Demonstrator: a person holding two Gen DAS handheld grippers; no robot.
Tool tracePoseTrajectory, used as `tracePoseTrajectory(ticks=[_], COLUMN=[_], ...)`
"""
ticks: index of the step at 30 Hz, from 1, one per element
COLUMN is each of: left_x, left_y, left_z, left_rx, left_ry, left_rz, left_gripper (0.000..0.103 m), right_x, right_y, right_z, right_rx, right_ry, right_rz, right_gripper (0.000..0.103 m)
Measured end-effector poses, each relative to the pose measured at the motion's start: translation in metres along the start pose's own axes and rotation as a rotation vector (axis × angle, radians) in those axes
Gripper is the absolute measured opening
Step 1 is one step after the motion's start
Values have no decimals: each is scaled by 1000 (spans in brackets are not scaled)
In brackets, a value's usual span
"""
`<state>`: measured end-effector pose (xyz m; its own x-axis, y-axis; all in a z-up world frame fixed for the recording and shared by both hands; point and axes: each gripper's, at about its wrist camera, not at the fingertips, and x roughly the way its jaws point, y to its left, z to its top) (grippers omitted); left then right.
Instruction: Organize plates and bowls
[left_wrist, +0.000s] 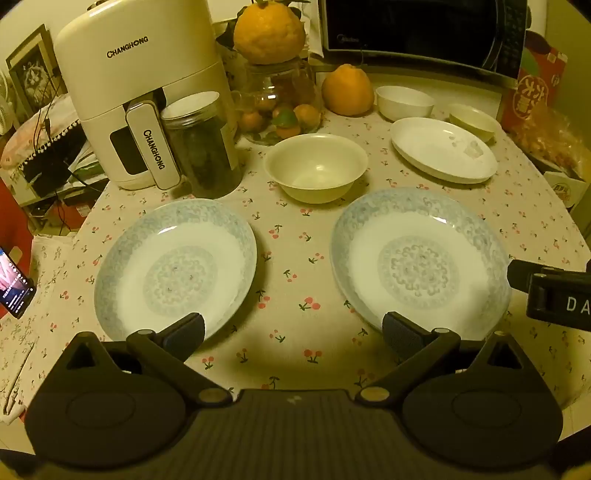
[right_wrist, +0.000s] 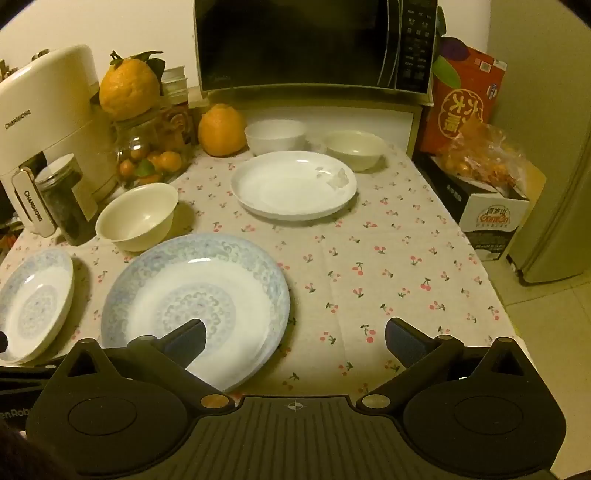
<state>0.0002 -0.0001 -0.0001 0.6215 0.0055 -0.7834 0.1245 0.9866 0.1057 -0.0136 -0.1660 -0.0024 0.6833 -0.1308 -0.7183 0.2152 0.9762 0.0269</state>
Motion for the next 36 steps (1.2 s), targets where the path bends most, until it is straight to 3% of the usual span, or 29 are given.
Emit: tracePoseTrajectory(ticks=[36], left_x=[0], left_y=[4], left_z=[3], left_rx=[-46], left_ry=[2], left_rz=[-26], left_gripper=[103], right_x=[3], right_y=[0], right_z=[-3], right_rx=[7], right_ry=[26], right_rz=[11], right_gripper=[103])
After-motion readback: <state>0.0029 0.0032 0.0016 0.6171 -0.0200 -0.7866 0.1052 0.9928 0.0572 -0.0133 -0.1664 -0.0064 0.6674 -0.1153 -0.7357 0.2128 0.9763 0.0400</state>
